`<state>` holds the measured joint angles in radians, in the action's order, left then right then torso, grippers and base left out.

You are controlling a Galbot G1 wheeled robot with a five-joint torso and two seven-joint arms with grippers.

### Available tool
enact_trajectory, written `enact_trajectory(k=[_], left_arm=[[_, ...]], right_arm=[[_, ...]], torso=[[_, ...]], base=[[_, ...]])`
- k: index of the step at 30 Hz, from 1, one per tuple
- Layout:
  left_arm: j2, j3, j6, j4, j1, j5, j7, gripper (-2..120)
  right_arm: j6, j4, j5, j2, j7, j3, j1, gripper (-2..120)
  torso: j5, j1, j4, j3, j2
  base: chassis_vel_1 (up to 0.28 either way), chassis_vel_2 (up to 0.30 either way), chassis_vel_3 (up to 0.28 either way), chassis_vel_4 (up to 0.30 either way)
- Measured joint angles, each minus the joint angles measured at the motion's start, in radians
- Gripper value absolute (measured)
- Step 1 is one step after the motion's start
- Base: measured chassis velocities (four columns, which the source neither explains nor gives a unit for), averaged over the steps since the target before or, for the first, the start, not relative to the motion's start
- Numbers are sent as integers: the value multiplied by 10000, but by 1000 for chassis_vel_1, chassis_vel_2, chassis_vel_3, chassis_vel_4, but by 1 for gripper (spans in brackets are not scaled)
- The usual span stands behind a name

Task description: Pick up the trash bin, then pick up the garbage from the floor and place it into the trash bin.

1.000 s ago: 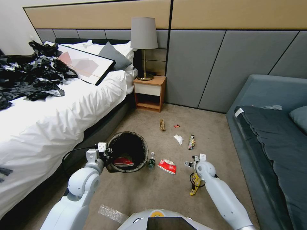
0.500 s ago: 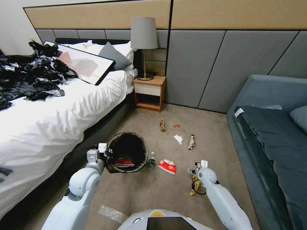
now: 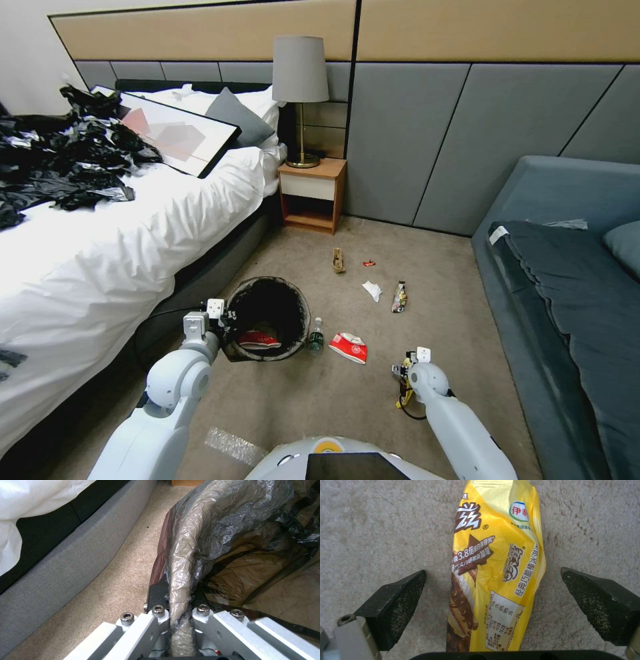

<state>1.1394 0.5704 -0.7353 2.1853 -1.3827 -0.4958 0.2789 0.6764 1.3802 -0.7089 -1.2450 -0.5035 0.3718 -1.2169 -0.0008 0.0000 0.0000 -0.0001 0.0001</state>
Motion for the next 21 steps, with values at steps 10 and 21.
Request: enact_trajectory(k=[10, 21], left_arm=[[-36, -7, 0, -8, 20, 1, -16, 0], [-25, 27, 0, -47, 3, 81, -91, 0]], right_arm=[[-235, -180, 312, -186, 433, 33, -150, 92], [78, 827, 295, 68, 129, 4, -732, 73]], torso=[[-18, -2, -6, -5, 5], [26, 1, 3, 3, -1]], base=[[0, 0, 0, 0], [0, 0, 0, 0]])
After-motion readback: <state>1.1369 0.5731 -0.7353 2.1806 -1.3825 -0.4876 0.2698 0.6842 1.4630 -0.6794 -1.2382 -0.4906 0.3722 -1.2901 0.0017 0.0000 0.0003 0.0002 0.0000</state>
